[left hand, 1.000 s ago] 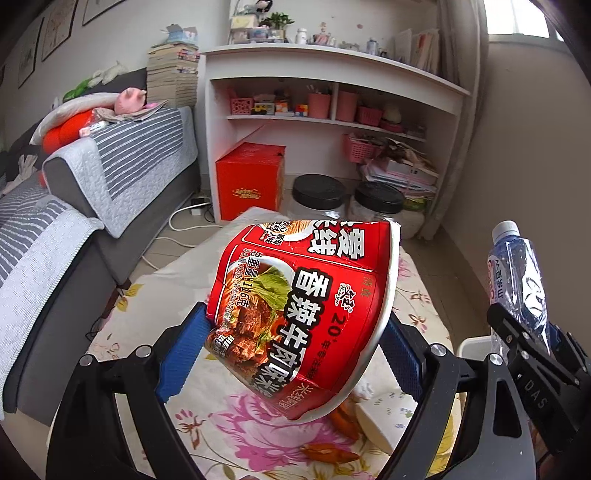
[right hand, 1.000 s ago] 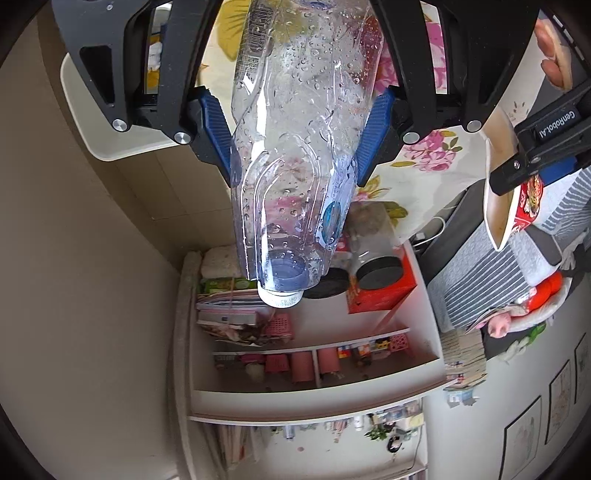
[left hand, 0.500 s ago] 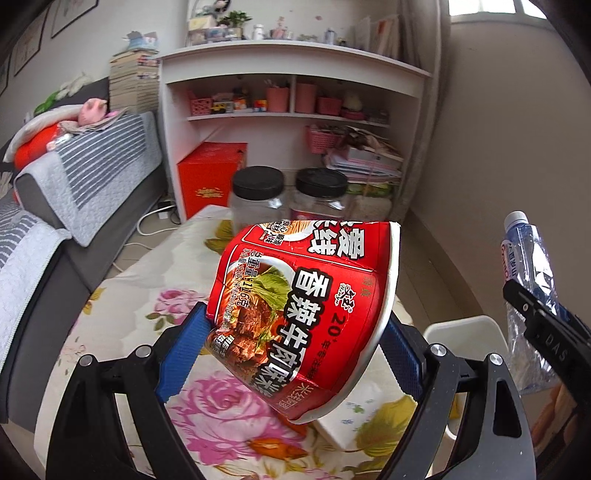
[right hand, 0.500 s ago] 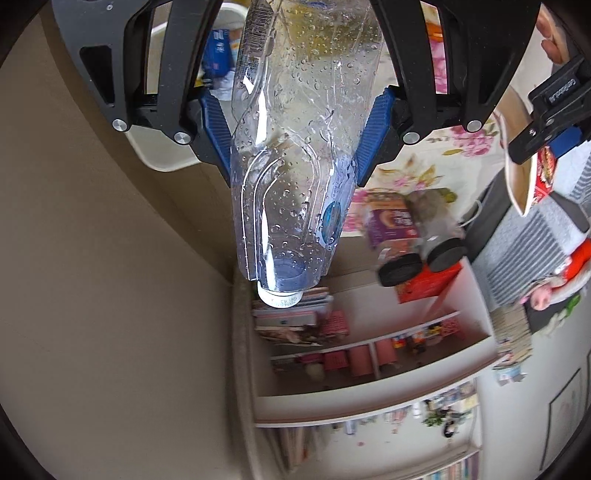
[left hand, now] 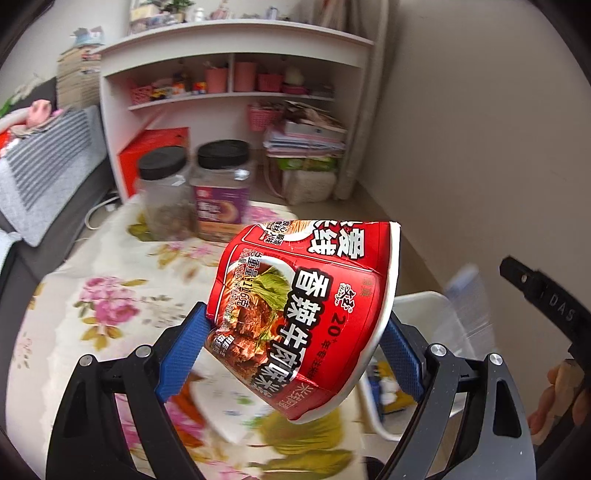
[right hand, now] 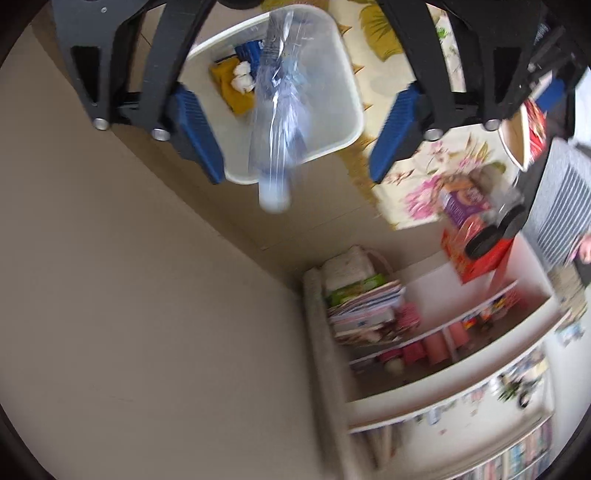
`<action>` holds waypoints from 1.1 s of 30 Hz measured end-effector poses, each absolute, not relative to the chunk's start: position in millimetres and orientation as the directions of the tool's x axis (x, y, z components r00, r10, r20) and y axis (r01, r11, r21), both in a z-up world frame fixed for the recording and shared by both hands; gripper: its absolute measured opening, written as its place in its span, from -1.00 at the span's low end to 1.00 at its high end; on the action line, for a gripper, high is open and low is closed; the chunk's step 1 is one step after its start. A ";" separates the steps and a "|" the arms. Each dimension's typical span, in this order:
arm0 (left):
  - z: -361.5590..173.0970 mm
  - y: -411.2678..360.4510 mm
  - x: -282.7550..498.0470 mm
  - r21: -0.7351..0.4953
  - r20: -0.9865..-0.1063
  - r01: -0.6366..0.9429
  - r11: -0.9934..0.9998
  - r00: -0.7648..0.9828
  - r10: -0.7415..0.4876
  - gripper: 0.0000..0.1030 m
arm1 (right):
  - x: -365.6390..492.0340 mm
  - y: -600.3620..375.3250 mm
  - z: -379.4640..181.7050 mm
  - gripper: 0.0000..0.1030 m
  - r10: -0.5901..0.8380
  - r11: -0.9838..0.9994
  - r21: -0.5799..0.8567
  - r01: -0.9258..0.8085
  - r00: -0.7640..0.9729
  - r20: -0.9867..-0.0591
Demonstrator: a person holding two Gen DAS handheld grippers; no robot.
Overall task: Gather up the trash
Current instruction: 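Drop the bottle into the bin with right tool while left tool drops the cup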
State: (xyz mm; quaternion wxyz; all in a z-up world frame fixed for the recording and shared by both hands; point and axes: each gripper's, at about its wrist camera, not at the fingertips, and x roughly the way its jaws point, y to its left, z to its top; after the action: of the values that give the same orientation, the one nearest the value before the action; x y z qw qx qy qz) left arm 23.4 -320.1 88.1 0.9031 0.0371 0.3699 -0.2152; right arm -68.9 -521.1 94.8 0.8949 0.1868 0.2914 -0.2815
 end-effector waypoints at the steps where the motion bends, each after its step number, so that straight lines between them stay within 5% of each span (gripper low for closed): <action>1: 87.5 -328.1 21.4 -0.094 -0.685 0.425 0.900 0.628 -0.368 0.66 | -76.2 -528.1 97.4 0.61 -0.410 0.756 0.179 0.629 0.669 -0.620; 12: 81.2 -394.9 -0.7 -0.104 -0.703 0.494 0.863 0.577 -0.415 0.66 | -119.7 -571.4 104.1 0.86 -0.485 0.659 0.225 0.718 0.634 -0.602; 33: 64.0 -451.1 -22.6 -0.078 -0.747 0.582 0.810 0.503 -0.434 0.76 | -144.9 -597.2 104.8 0.86 -0.569 0.609 0.175 0.774 0.579 -0.583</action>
State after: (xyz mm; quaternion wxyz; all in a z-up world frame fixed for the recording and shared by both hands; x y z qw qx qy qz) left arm -22.6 -451.1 64.0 0.8621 0.0918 0.4019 -0.2946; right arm -144.9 -597.2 104.8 0.8634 0.2105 0.2429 -0.3889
